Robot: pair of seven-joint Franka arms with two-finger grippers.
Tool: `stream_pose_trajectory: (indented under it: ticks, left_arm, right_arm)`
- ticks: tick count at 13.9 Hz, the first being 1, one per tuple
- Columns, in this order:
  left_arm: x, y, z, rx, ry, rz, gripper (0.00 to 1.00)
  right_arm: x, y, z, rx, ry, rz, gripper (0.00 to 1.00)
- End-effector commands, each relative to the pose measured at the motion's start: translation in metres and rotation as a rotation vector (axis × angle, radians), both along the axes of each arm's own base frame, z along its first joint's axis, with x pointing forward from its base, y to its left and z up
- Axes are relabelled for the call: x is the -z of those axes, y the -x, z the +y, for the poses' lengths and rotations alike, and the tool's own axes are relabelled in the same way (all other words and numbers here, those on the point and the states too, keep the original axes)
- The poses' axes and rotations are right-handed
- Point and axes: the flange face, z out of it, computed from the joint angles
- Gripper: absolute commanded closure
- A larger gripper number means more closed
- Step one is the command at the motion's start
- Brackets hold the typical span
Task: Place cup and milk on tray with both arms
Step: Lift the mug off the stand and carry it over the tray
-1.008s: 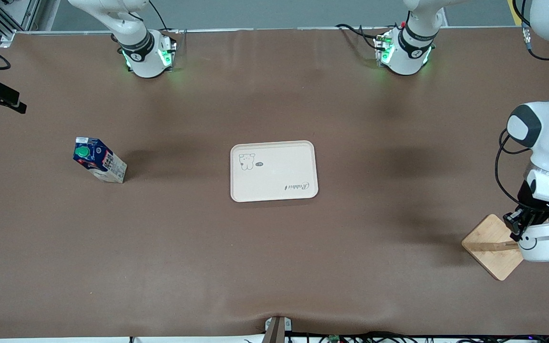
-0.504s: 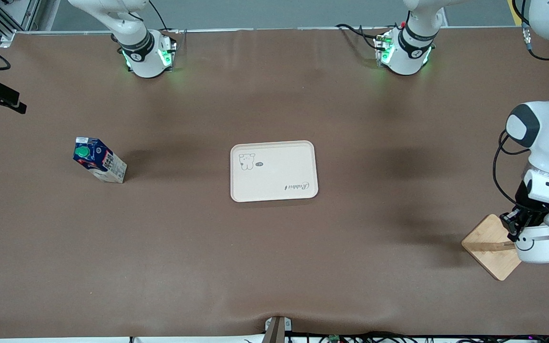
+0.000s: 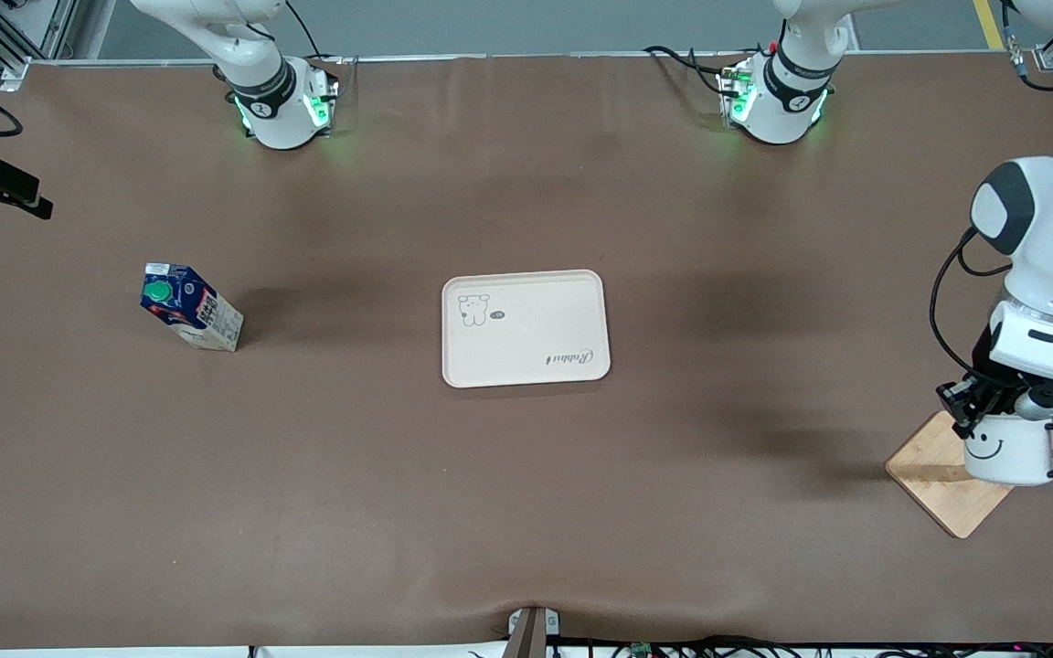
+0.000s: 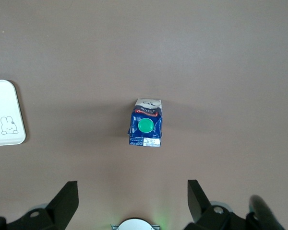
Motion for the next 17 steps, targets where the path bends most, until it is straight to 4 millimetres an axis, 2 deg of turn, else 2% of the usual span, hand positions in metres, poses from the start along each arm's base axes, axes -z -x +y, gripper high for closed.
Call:
stream_pose_trajectory:
  ticks: [1,3,5,9,11,15,16,17]
  left_arm:
    - [-0.045,-0.001,-0.029,0.035,-0.033,0.075,1.00]
    - [-0.058,-0.001,-0.055,0.066,-0.034,0.118,1.00]
    - [-0.054,0.003,-0.089,0.116,-0.034,0.169,1.00]
    - [-0.019,0.018,-0.187,0.210,-0.030,0.297,1.00]
    - [-0.001,0.028,-0.245,0.180,-0.006,0.385,1.00]
    - [0.034,0.066,-0.358,0.162,0.016,0.514,1.00]
    - [0.040,0.078,-0.377,0.160,0.012,0.526,1.00]
    - [0.046,0.082,-0.384,0.157,0.008,0.533,1.00]
  right_arm:
    - [-0.001,0.002,0.000,0.012,-0.015,-0.006,0.00]
    - [-0.002,0.002,0.000,0.012,-0.015,-0.006,0.00]
    - [-0.001,0.001,0.001,0.011,-0.016,-0.004,0.00]
    - [-0.003,0.001,0.002,0.009,-0.015,-0.009,0.00]
    - [-0.003,0.000,0.002,0.006,-0.015,-0.012,0.00]
    - [-0.003,0.000,0.004,0.003,-0.015,-0.013,0.00]
    - [-0.003,0.000,0.004,0.005,-0.014,-0.013,0.00]
    - [-0.003,0.000,0.004,0.005,-0.014,-0.013,0.00]
